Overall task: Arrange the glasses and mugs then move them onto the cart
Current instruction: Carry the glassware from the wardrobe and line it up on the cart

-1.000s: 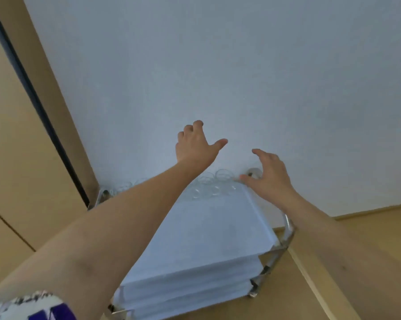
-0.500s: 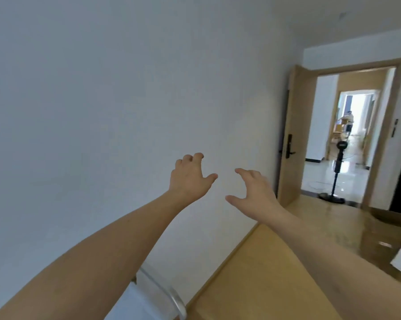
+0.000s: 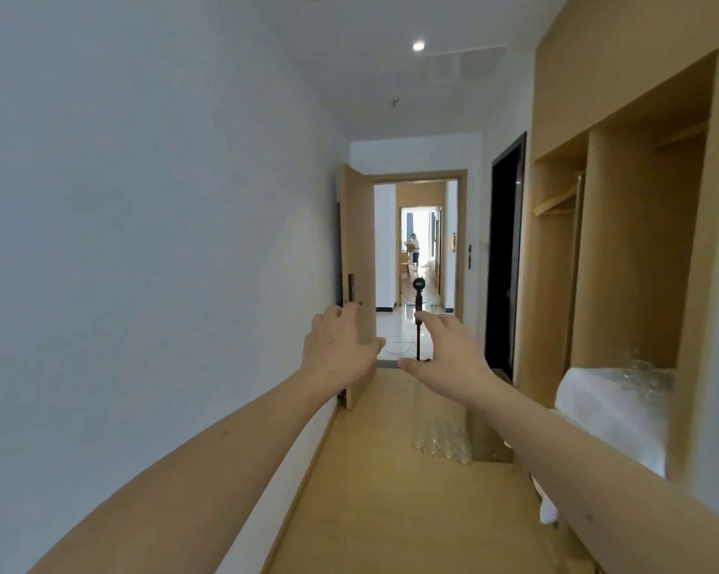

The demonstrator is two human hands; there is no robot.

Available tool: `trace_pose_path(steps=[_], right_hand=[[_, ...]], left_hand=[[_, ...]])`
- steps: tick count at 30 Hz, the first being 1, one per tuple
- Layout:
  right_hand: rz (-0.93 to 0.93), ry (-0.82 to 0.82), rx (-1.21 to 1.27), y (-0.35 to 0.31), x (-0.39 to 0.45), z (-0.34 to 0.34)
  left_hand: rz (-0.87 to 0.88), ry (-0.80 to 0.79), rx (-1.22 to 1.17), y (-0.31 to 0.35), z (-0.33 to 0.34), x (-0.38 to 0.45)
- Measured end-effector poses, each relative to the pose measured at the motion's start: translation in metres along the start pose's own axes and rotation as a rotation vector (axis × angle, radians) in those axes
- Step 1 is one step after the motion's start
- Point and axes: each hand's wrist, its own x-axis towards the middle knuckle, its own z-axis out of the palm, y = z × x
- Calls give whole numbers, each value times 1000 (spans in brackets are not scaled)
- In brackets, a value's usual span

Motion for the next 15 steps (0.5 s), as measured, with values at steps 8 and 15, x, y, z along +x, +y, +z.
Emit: trace_pose_path(steps=[8, 15], right_hand=[[159, 35, -112, 57, 34, 21], [244, 41, -144, 134, 84, 38]], left_hand=[[104, -107, -118, -8, 76, 57], [167, -215, -142, 9, 162, 117]])
